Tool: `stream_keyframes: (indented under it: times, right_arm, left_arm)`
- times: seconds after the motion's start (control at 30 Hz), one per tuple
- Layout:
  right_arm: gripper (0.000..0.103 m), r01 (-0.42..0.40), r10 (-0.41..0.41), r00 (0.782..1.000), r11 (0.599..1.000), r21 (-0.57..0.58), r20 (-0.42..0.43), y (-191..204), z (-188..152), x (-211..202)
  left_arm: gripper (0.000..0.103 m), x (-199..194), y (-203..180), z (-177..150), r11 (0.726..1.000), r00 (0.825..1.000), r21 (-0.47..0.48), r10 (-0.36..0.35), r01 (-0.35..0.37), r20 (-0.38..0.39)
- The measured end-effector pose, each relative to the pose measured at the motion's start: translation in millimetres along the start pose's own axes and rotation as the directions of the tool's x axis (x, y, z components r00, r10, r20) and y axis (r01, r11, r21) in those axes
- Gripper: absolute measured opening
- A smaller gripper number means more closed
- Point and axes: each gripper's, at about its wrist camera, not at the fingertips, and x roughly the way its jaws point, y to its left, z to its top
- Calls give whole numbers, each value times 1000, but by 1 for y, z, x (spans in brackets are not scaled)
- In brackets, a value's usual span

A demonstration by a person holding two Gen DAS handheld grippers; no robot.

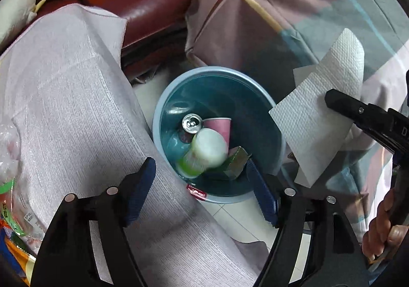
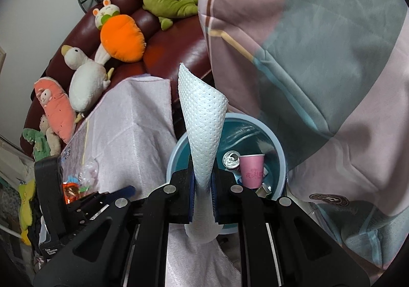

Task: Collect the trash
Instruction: 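Carry the pill bottle and paper towel over the bin and release both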

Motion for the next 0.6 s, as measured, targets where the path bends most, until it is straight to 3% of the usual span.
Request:
stream_keyframes:
  times: [0.23, 0.43, 0.5, 0.57, 0.6]
  right_arm:
    - [10, 3, -3, 1000, 1000, 5, -23, -3, -1, 12]
    - [13, 13, -14, 999, 1000, -6, -46, 0, -3, 23]
    - [20, 16, -17, 997, 1000, -16, -71, 3, -4, 30]
    - [46, 24, -27, 996, 999, -29, -86, 7, -6, 37]
    - [49, 27, -30, 996, 999, -33, -87, 8, -8, 39]
  left_arm:
    - [75, 0, 6, -6, 1000, 1000, -19, -8, 8, -13]
    - [83, -15, 14, -18, 999, 1000, -40, -13, 13, 12]
    - [84, -20, 18, -22, 999, 1000, -50, -19, 20, 18]
    - [85, -23, 21, -26, 998, 1000, -58, -21, 22, 20]
    - [85, -25, 23, -28, 998, 1000, -63, -22, 23, 21]
